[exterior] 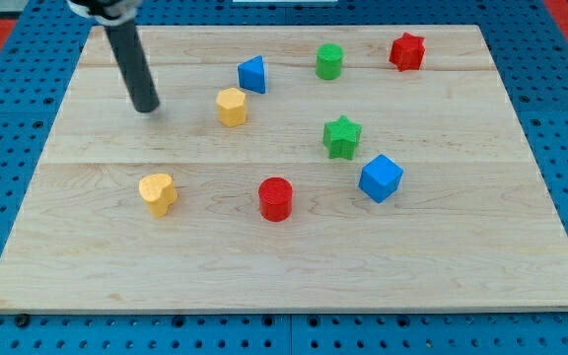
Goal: Place yellow hexagon left diagonally towards green star
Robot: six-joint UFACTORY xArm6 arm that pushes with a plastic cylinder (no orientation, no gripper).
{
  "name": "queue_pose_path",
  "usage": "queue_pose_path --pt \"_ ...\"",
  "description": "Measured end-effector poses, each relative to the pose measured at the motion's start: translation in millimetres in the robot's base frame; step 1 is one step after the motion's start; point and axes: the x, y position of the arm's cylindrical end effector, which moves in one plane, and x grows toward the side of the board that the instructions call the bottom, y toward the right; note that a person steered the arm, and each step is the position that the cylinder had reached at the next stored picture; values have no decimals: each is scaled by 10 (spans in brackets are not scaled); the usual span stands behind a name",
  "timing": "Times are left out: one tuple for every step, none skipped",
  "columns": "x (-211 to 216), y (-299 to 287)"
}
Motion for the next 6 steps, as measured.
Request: queue_pose_path --pt "98 548" --pt "89 700" --pt "88 628" --pt "-33 524" --pt "-88 726" --pt "-85 1166"
